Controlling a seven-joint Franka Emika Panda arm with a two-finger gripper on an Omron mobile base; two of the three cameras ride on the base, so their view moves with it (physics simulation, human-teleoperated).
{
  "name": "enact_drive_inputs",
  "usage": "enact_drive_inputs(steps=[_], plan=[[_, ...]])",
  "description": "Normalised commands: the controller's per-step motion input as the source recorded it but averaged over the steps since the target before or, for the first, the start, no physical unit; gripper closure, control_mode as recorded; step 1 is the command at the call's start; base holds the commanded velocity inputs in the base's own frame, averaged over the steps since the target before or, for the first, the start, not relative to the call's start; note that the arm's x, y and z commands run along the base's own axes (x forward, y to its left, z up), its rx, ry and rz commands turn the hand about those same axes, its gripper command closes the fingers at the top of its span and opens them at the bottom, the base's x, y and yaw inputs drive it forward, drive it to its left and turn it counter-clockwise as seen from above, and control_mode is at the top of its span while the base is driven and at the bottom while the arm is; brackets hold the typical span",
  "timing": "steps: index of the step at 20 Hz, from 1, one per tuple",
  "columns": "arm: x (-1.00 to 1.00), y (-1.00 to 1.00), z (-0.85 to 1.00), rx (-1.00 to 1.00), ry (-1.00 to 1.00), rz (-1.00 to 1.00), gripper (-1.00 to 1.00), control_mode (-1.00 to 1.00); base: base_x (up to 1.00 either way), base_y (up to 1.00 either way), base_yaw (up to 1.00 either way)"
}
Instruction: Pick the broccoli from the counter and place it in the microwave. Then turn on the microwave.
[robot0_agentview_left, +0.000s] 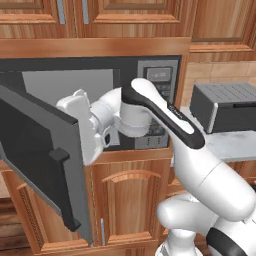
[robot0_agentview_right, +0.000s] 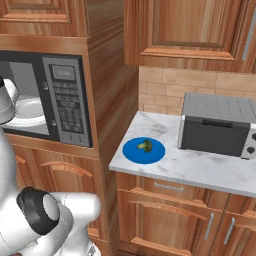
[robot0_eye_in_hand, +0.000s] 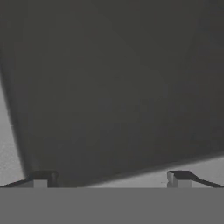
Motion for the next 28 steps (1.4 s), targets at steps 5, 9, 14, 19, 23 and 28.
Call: enact_drive_inputs(steps=[5,9,14,19,23,28], plan=[[-0.16,-0.12,0.0,0.0,-0.14,0.06,-1.0,-1.0,0.0,0.0,0.0],[0.81,-0.68,0.0,-0.17,-0.27,-0.32,-1.0,-1.0,0.0,0.0,0.0],[0.37,-0.69,0.0,-0.19,-0.33,-0.35,-1.0,-1.0,0.0,0.0,0.0],[0.0,-0.83,0.0,-0.19,-0.41,-0.24,-1.0,-1.0,0.0,0.0,0.0],[0.0,-0.96,0.0,-0.21,-0.3,-0.26,-1.0,-1.0,0.0,0.0,0.0],[0.01,-0.89,0.0,-0.23,-0.24,-0.31,-1.0,-1.0,0.0,0.0,0.0]])
